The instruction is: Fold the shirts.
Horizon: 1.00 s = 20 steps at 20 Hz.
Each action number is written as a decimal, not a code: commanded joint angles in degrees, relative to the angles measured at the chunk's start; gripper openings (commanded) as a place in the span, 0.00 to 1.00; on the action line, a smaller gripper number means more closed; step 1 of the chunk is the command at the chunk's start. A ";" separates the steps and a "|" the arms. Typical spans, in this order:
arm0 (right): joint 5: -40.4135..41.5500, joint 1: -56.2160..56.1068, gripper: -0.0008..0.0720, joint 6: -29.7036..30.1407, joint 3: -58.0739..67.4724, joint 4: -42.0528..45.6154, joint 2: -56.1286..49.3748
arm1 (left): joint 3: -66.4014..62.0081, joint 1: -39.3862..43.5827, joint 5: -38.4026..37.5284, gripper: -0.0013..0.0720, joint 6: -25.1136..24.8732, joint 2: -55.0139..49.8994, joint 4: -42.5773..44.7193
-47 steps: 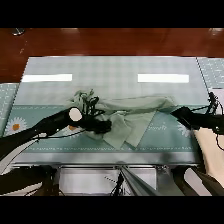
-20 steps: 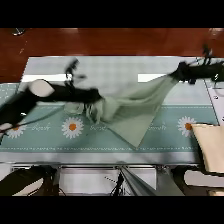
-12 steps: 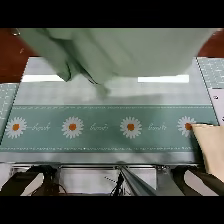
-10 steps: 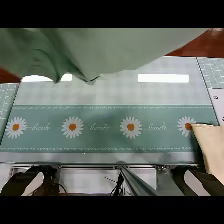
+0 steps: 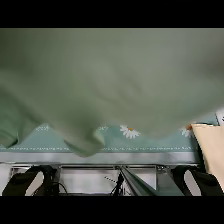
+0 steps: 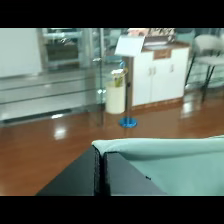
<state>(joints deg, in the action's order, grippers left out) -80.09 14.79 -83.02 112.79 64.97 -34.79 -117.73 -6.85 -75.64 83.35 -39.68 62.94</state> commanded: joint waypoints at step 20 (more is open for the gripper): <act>17.53 -0.02 0.05 10.75 -35.23 -23.71 -44.39 | 25.35 9.86 18.10 0.04 1.70 -38.99 -3.89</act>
<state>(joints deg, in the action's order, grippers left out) -67.35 14.81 -76.01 77.60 53.82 -67.51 -92.62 0.23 -64.16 84.33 -69.52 61.28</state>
